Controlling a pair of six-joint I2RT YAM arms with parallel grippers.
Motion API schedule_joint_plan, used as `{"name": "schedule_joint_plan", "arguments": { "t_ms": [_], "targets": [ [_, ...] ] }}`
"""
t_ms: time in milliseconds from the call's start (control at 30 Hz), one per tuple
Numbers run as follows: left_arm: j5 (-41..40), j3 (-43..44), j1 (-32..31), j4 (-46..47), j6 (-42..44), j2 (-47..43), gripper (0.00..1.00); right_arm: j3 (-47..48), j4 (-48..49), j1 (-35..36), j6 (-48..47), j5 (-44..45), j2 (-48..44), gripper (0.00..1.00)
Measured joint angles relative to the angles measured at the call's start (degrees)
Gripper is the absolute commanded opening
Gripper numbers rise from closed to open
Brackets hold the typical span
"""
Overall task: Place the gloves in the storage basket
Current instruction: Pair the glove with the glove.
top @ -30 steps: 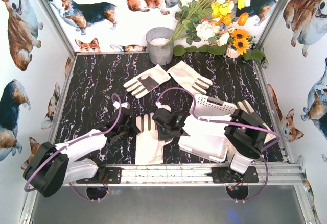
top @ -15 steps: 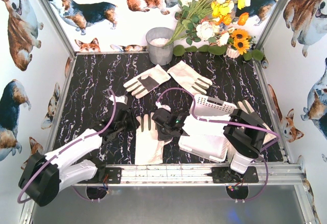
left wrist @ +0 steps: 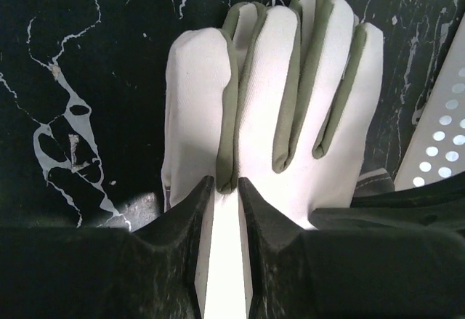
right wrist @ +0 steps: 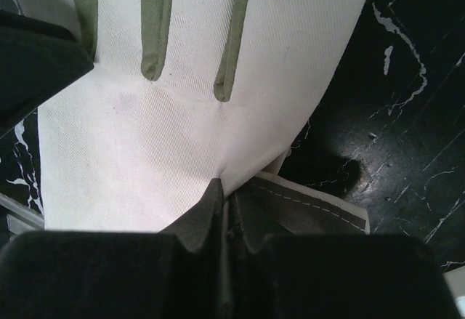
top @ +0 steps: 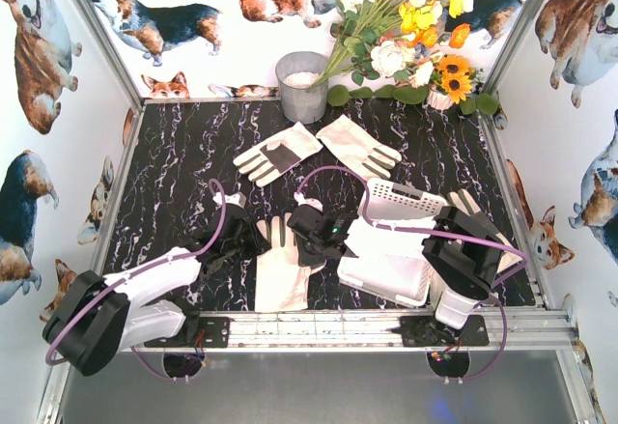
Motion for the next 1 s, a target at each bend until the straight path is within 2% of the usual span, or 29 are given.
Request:
{"name": "schedule_joint_plan", "arguments": {
  "t_ms": [167,367,500,600,733,1000],
  "targets": [
    [-0.5,0.5,0.0,1.6,-0.1,3.2,0.11,0.3,-0.5,0.0,-0.6,0.2,0.0,0.01],
    [-0.2,1.8,-0.1,2.3,-0.1,5.6,0.11,0.7,-3.8,-0.3,-2.6,2.7,-2.6,0.31],
    [-0.8,1.8,-0.1,1.7,-0.1,5.0,0.11,0.7,-9.3,-0.3,-4.5,5.2,-8.4,0.41],
    [-1.7,1.8,-0.1,0.6,0.1,4.3,0.12,0.7,-11.8,-0.4,-5.2,6.5,-13.4,0.41],
    [-2.4,1.8,-0.1,-0.4,0.3,3.7,0.12,0.6,-11.9,-0.6,-5.1,6.9,-17.8,0.34],
    [-3.3,1.8,-0.1,-1.7,0.4,2.7,0.12,0.1,-9.8,-0.7,-3.8,3.7,-13.3,0.25]
  ]
}}
